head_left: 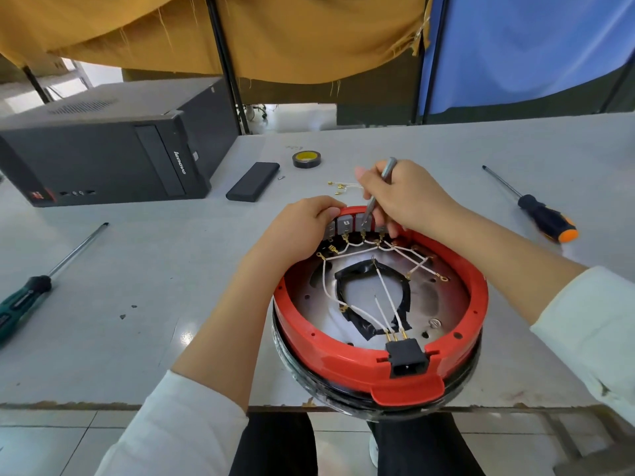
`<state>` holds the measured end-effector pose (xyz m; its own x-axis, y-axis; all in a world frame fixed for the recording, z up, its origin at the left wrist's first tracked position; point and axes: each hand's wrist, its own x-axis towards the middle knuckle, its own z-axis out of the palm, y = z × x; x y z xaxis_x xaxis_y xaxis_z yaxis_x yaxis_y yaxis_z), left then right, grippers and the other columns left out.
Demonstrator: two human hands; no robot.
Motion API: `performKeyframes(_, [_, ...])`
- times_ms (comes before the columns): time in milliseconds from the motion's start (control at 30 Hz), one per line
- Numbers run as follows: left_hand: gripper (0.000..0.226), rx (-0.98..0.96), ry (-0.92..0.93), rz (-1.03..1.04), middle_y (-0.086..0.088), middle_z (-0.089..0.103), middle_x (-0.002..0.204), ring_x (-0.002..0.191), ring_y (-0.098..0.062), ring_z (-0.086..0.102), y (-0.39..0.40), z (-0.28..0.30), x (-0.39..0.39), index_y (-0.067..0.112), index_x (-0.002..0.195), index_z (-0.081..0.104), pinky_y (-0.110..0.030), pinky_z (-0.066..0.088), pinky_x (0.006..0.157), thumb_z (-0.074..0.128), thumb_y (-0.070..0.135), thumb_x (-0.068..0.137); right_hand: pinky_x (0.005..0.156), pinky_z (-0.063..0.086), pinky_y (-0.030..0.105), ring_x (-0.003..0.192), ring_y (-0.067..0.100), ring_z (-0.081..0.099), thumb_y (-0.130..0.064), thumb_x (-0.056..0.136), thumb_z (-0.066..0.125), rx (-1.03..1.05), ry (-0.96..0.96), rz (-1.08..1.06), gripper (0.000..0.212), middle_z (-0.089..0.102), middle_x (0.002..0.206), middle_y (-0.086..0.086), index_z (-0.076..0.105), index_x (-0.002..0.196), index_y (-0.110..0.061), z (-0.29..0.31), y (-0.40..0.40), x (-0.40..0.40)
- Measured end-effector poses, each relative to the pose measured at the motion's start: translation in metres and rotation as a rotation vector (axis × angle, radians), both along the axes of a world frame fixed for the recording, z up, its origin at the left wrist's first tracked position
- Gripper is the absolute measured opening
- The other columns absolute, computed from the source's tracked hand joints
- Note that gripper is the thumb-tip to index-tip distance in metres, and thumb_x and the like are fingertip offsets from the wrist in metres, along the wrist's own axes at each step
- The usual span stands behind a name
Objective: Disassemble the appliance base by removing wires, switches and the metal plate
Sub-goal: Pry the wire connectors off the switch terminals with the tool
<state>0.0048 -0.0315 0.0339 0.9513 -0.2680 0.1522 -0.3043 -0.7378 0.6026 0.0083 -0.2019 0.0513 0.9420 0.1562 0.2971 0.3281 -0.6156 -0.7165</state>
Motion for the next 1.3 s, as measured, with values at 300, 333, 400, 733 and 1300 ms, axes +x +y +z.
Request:
performKeyframes(300, [0.028, 0.026, 0.025, 0.069, -0.001, 0.063, 0.104, 0.092, -0.019, 0.055, -0.001, -0.001, -0.013, 0.025, 0.118, 0.059, -0.028, 0.037, 0.071, 0.036, 0.026, 0.101, 0.04, 0.034, 0.012, 0.034, 0.006, 0.046, -0.034, 0.095, 0.049, 0.007, -0.11, -0.018, 0.037, 0.053, 0.044, 0.0, 0.044, 0.063, -0.016, -0.017, -0.004, -0.005])
performKeyframes(333, [0.027, 0.052, 0.043, 0.062, 0.0, 0.062, 0.095, 0.083, -0.016, 0.054, -0.001, 0.001, -0.012, 0.025, 0.117, 0.058, -0.028, 0.036, 0.065, 0.036, 0.027, 0.101, 0.041, 0.036, 0.014, 0.037, 0.006, 0.047, -0.034, 0.094, 0.05, 0.01, -0.122, -0.027, 0.037, 0.053, 0.045, 0.001, 0.043, 0.062, -0.016, -0.017, -0.004, -0.005])
performKeyframes(400, [0.023, 0.109, 0.099, 0.04, 0.006, 0.056, 0.08, 0.066, -0.009, 0.05, 0.0, 0.008, -0.007, 0.026, 0.113, 0.056, -0.025, 0.034, 0.056, 0.037, 0.031, 0.101, 0.046, 0.039, 0.02, 0.04, 0.007, 0.047, -0.033, 0.092, 0.053, 0.024, -0.153, -0.053, 0.038, 0.05, 0.046, 0.001, 0.041, 0.059, -0.017, -0.018, -0.005, -0.005])
performKeyframes(733, [0.04, 0.183, 0.054, 0.018, 0.0, 0.051, 0.076, 0.077, -0.019, 0.048, -0.02, 0.0, 0.001, 0.019, 0.072, 0.043, -0.033, 0.037, 0.072, 0.027, 0.041, 0.102, 0.051, 0.039, 0.024, 0.049, 0.017, 0.05, -0.03, 0.091, 0.056, 0.009, -0.209, -0.103, 0.037, 0.049, 0.047, 0.0, 0.039, 0.059, -0.021, -0.019, -0.007, -0.007])
performKeyframes(1300, [0.036, 0.094, 0.072, -0.011, 0.005, 0.05, 0.072, 0.066, -0.007, 0.045, -0.015, -0.003, 0.008, 0.018, 0.077, 0.048, -0.03, 0.032, 0.062, 0.031, 0.038, 0.102, 0.036, 0.034, 0.016, 0.031, 0.003, 0.048, -0.017, 0.085, 0.064, 0.029, -0.132, -0.103, 0.03, 0.056, 0.054, 0.014, 0.043, 0.063, -0.011, -0.016, -0.004, -0.01])
